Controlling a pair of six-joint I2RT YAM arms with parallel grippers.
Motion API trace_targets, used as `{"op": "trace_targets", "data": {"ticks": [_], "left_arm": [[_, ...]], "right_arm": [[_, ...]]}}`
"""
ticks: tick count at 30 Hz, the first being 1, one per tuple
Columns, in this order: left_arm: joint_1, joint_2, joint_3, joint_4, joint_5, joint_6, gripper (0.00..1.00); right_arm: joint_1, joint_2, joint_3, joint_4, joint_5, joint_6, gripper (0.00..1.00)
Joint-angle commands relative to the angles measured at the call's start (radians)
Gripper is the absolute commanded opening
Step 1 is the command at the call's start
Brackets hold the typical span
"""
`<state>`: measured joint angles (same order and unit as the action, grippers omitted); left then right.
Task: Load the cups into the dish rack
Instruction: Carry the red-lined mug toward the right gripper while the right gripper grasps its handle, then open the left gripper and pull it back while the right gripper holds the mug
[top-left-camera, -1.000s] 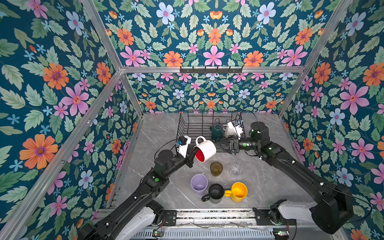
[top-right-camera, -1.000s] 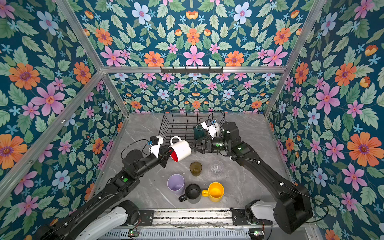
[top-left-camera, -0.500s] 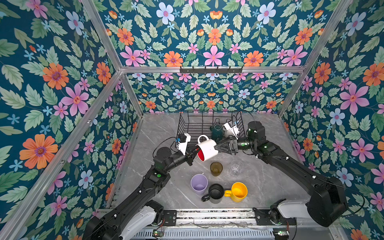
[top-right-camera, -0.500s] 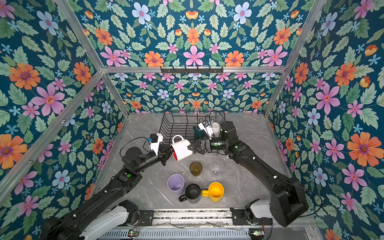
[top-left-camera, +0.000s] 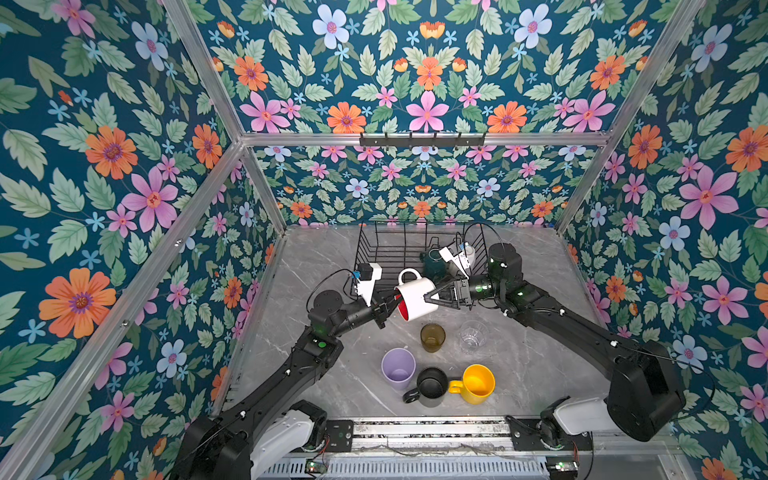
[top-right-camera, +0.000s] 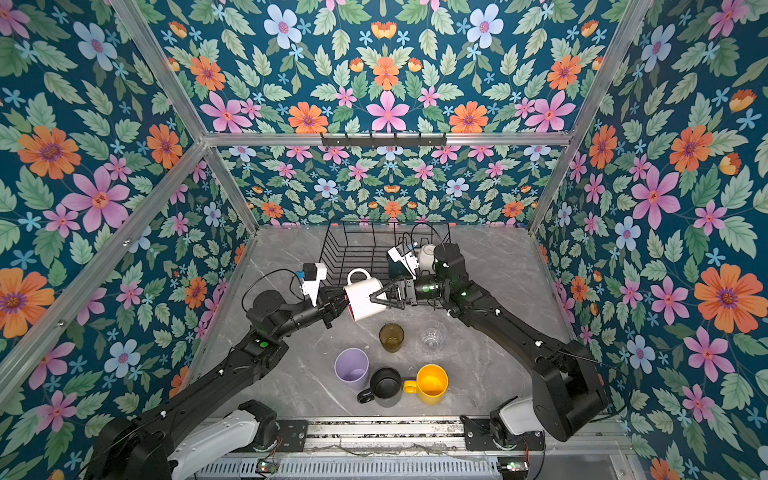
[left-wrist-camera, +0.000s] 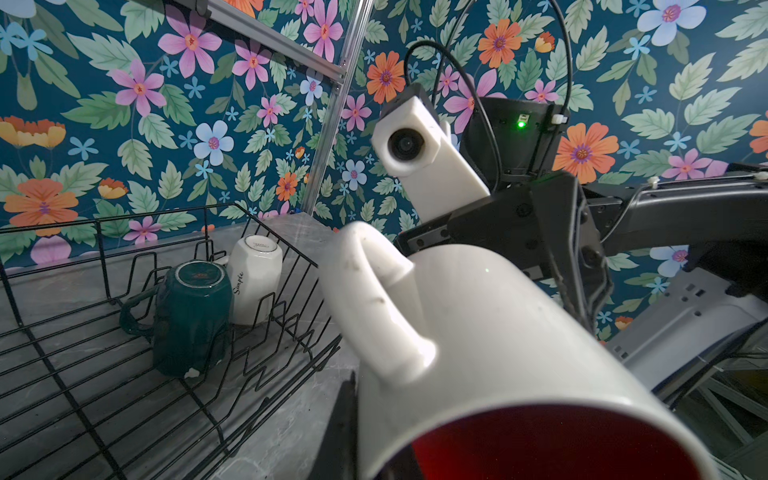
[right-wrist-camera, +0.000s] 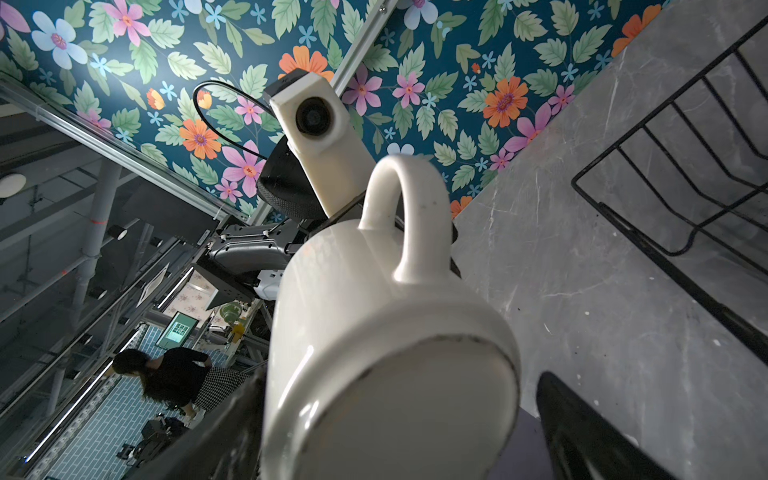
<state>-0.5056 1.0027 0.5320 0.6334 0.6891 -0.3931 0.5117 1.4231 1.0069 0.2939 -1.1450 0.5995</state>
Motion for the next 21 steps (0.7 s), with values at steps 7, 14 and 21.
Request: {"op": "trace_targets", "data": {"ticks": [7,14,21], "left_arm": [[0.002,0.002,0.013,0.123,0.044,-0.034,0.00],[0.002,0.006,0.014,0.129,0.049,-0.039,0.00],[0.004,0.008,0.016,0.137,0.056,-0.046,0.00]], "right_arm": [[0.030,0.030,0.019,0.056,0.015,0.040,0.96],[0.048,0.059,0.037,0.062,0.024,0.055,0.94],[0.073,0.087,0.059,0.046,0.025,0.049,0.94]]}}
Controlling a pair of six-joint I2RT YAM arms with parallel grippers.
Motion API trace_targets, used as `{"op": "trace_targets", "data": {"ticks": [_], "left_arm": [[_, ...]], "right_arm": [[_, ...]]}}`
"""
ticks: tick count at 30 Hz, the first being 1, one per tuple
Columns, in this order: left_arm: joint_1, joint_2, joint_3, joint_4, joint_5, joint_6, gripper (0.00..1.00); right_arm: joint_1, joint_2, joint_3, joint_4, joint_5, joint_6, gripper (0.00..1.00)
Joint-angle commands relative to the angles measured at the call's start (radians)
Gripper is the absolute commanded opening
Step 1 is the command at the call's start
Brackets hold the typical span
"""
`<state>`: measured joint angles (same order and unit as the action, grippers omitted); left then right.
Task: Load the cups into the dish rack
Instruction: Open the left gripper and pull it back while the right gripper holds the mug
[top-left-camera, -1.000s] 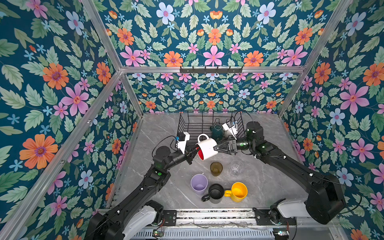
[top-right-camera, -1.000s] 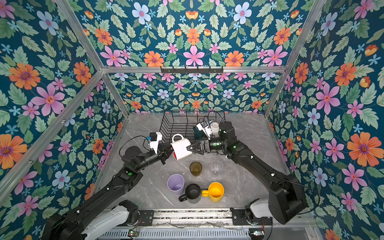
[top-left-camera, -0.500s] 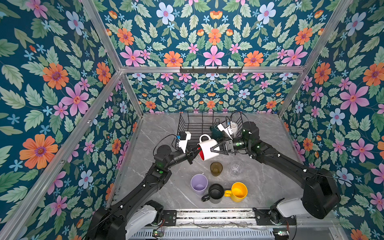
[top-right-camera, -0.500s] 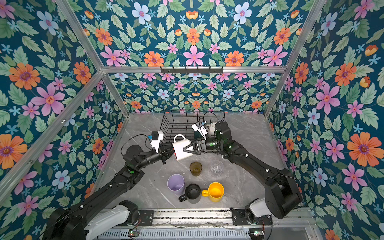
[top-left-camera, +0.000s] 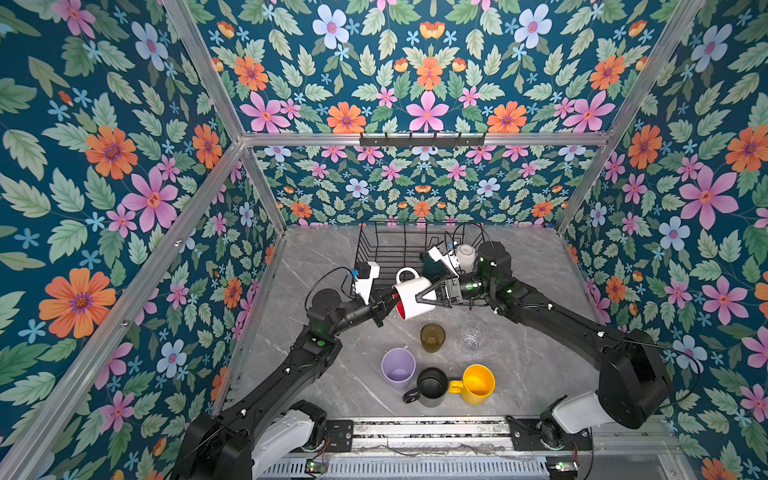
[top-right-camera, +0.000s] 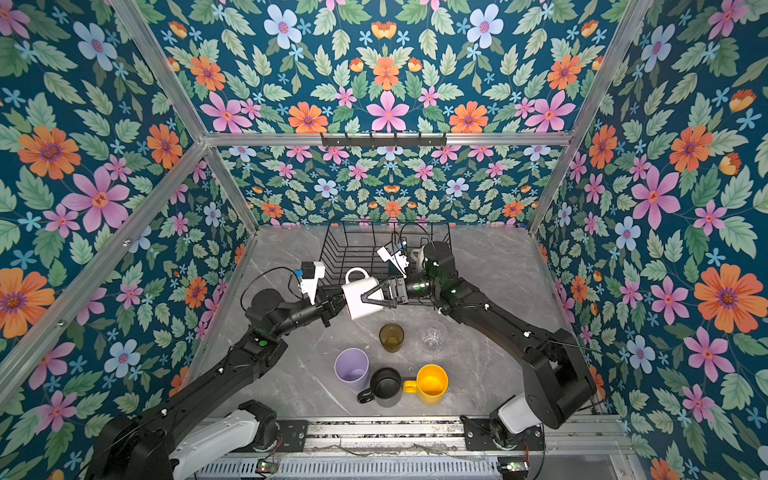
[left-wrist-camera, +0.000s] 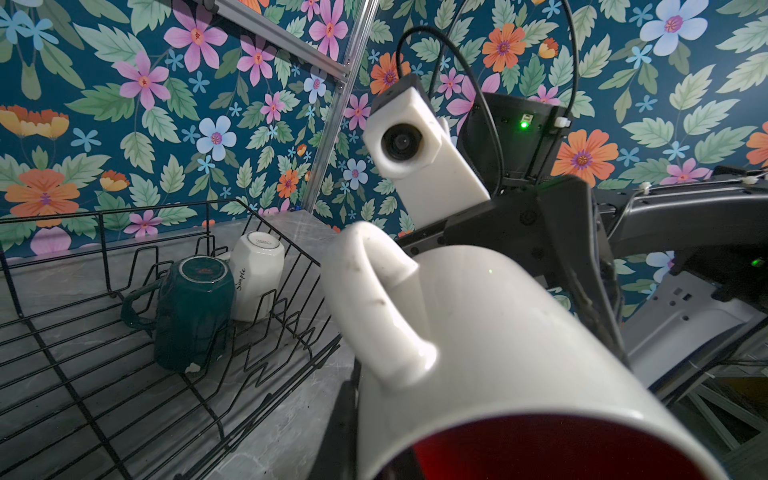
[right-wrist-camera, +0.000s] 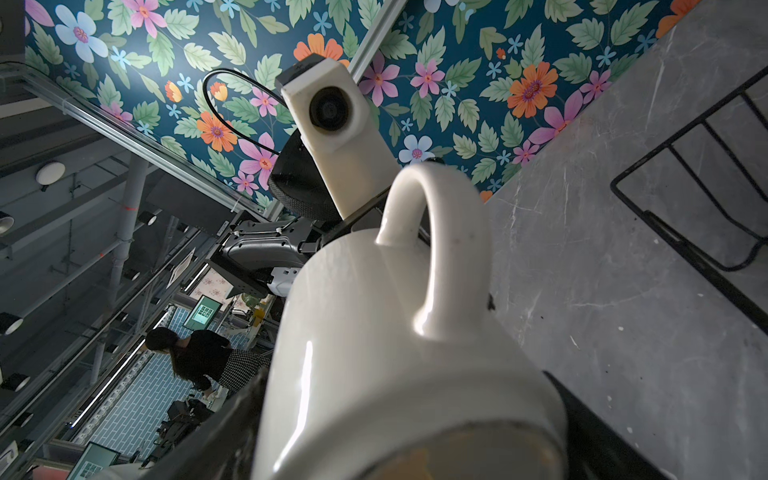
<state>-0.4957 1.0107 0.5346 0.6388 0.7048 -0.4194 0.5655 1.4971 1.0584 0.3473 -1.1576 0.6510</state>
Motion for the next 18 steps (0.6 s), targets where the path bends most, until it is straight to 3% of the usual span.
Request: {"op": "trace_targets", "data": {"ticks": [1,9,18], "left_arm": [[-0.006,-0.002,0.013,0.134,0.041,-0.019,0.00],[-0.002,-0.005,0.014,0.133,0.041,-0.022,0.00],[0.002,0.000,0.019,0.133,0.038,-0.026,0.00]], "right_arm": [[0.022,0.015,0.008,-0.008,0.037,-0.003,0.94],[0.025,0.014,0.020,-0.045,0.057,-0.020,0.87],[0.025,0.017,0.026,-0.101,0.079,-0.045,0.56]]}}
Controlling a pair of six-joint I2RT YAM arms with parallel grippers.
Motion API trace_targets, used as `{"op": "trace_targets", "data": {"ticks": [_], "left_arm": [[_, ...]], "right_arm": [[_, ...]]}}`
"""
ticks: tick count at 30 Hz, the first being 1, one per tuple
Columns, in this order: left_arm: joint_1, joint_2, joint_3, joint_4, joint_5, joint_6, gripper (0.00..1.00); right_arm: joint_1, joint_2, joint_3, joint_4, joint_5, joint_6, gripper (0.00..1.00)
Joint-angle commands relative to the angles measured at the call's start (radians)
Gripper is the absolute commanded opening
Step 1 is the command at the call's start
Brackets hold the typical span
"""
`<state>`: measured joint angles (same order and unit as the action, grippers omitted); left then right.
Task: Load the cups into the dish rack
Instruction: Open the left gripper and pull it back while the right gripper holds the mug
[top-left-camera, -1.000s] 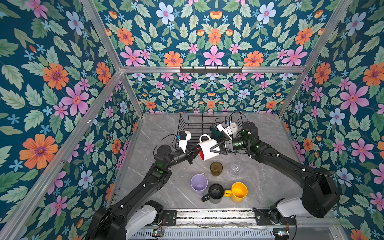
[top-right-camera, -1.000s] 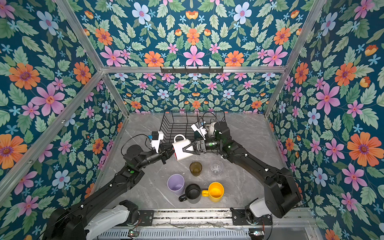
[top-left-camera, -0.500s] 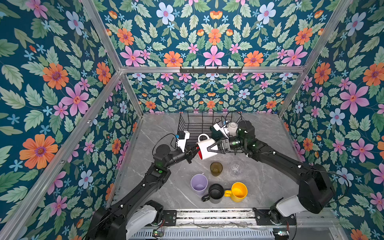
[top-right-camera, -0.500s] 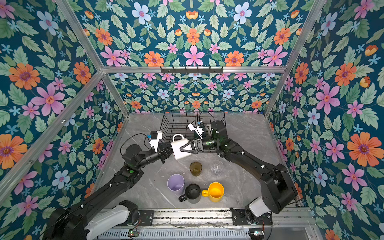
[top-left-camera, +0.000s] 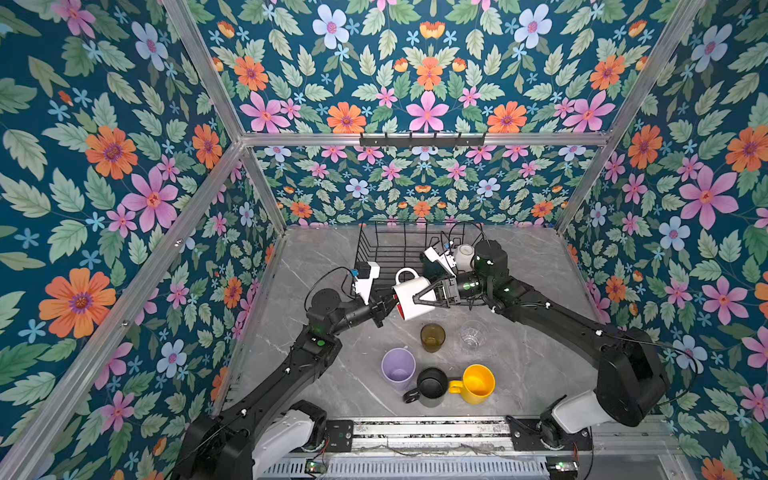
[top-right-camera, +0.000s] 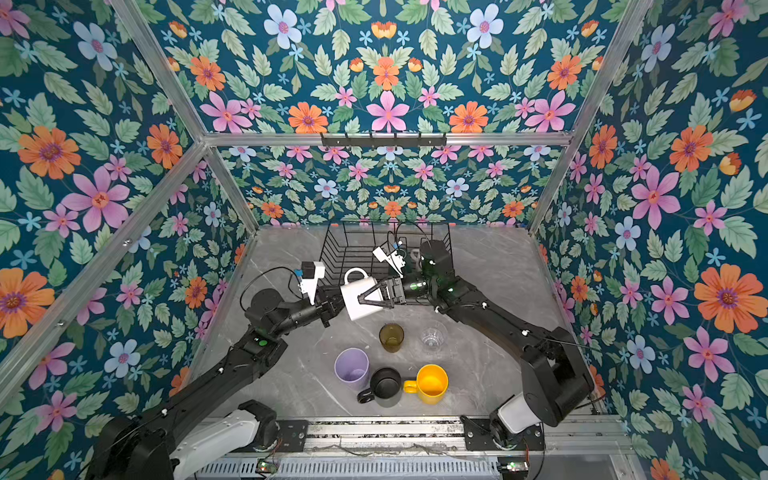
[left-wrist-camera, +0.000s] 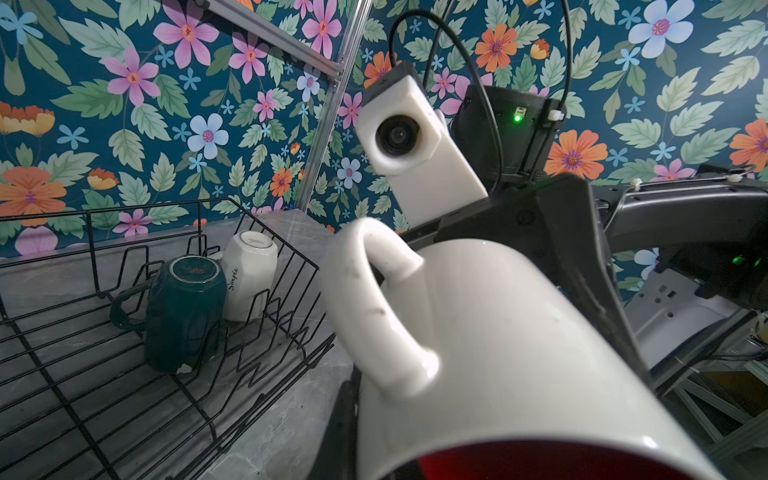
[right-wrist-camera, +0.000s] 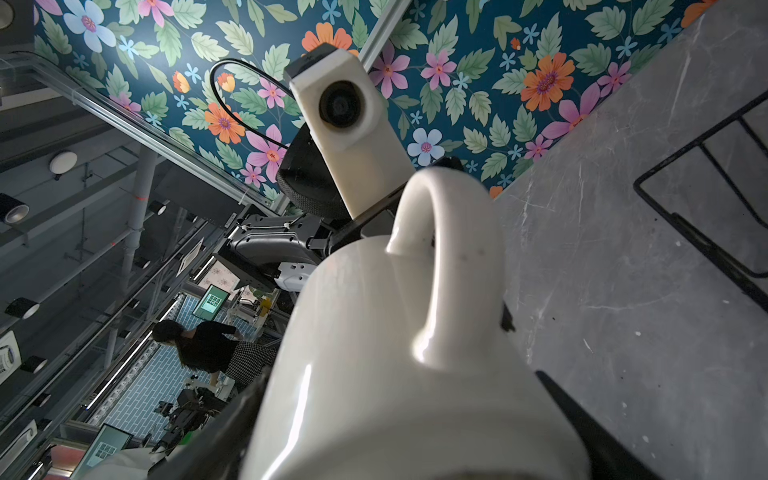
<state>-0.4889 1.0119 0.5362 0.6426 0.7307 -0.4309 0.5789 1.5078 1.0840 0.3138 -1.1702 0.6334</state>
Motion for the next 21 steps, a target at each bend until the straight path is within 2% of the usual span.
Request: {"op": "trace_targets", "data": {"ticks": [1,3,5,7,8,21], "left_arm": [[-0.004,-0.001,0.018,0.128,0.012,-0.014,0.00],[-0.004,0.000,0.018,0.128,0.010,-0.017,0.00],[-0.002,0.003,0.020,0.128,0.010,-0.019,0.00],[-0.002,0.004,0.021,0.128,0.009,-0.020,0.00],[-0.001,0.006,0.022,0.127,0.007,-0.022,0.00],[0.010,0.006,0.034,0.096,-0.014,-0.031,0.00]], "right_arm": [[0.012,0.006,0.000,-0.069,0.092,-0.029,0.54],[0.012,0.005,0.001,-0.070,0.090,-0.029,0.46],[0.012,0.004,0.002,-0.069,0.091,-0.029,0.32],[0.011,0.005,0.006,-0.072,0.089,-0.031,0.14],[0.011,0.006,0.010,-0.077,0.089,-0.031,0.00],[0.004,-0.037,0.025,-0.090,0.136,-0.023,0.00]]}}
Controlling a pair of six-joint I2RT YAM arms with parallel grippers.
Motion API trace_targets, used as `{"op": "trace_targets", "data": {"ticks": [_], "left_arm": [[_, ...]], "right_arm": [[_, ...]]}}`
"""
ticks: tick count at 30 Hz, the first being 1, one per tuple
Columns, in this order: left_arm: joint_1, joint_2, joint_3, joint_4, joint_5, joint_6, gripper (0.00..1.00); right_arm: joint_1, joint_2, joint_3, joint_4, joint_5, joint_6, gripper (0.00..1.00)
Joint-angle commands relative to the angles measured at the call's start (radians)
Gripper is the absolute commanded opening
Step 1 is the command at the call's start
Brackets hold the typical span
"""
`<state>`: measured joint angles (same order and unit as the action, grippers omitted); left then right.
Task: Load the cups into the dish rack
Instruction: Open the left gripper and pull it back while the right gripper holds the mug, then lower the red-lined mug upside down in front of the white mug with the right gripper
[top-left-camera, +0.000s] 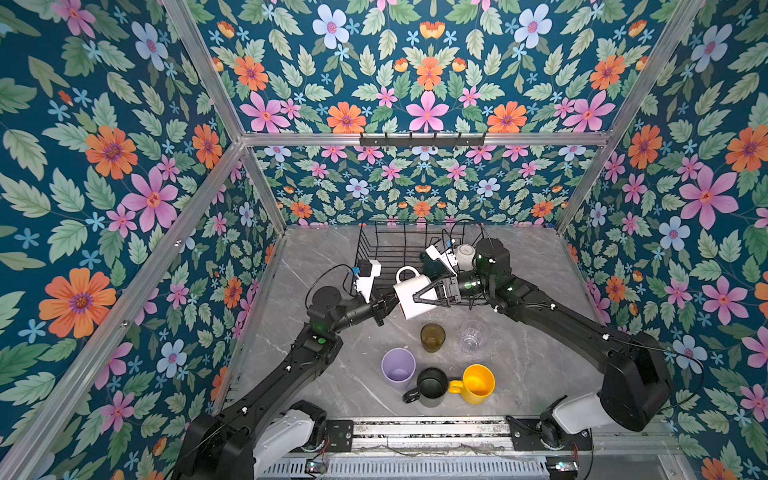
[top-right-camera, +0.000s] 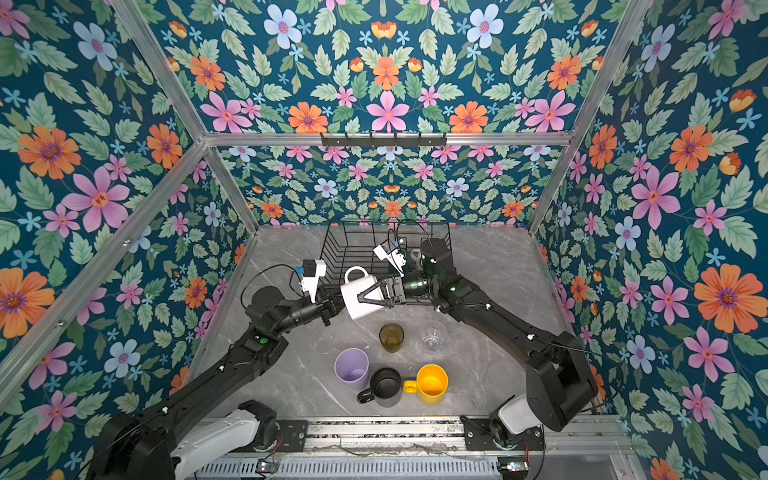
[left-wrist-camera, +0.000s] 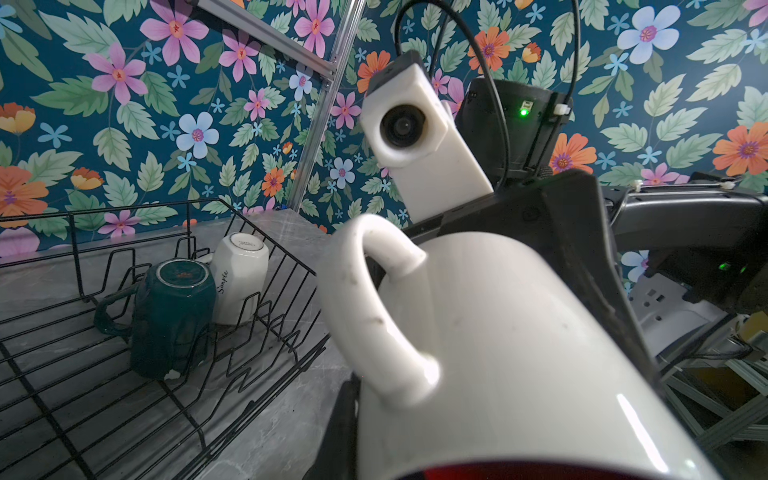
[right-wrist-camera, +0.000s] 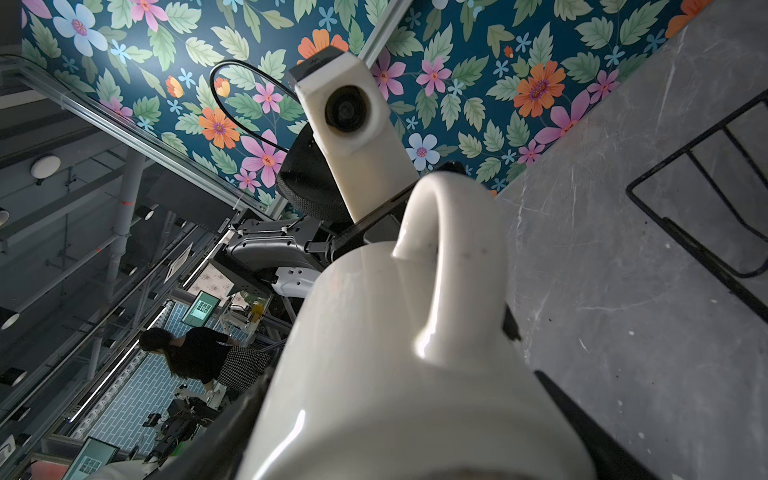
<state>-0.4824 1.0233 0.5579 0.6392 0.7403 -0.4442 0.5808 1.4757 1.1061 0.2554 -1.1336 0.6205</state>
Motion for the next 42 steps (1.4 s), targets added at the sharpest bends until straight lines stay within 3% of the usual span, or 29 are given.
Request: {"op": "trace_targets", "data": {"ticks": [1,3,8,19,30,34,38,42], "left_arm": [[0.004,-0.007,0.013,0.099,-0.024,-0.017,0.00],[0.008,-0.008,0.013,0.096,-0.025,-0.019,0.00],[0.015,-0.009,0.019,0.069,-0.034,-0.021,0.11],[0.022,-0.007,0.028,0.050,-0.042,-0.025,0.62],[0.025,-0.028,0.026,-0.029,-0.111,0.008,0.93],[0.027,-0.033,0.024,-0.069,-0.166,0.015,0.99],[0.031,-0.037,0.016,-0.078,-0.225,0.009,1.00],[0.036,-0.049,0.016,-0.107,-0.332,-0.010,1.00]], "right_arm": [[-0.001,-0.008,0.003,-0.031,0.103,-0.007,0.00],[-0.005,-0.011,0.001,-0.030,0.106,-0.003,0.00],[-0.008,-0.014,0.001,-0.020,0.103,0.010,0.00],[-0.007,-0.012,0.001,-0.002,0.101,0.027,0.00],[-0.061,-0.061,-0.020,-0.051,0.121,0.011,0.00],[-0.097,-0.107,-0.027,-0.148,0.145,-0.044,0.00],[-0.135,-0.154,-0.019,-0.298,0.194,-0.133,0.00],[-0.164,-0.206,0.027,-0.545,0.321,-0.272,0.00]]}}
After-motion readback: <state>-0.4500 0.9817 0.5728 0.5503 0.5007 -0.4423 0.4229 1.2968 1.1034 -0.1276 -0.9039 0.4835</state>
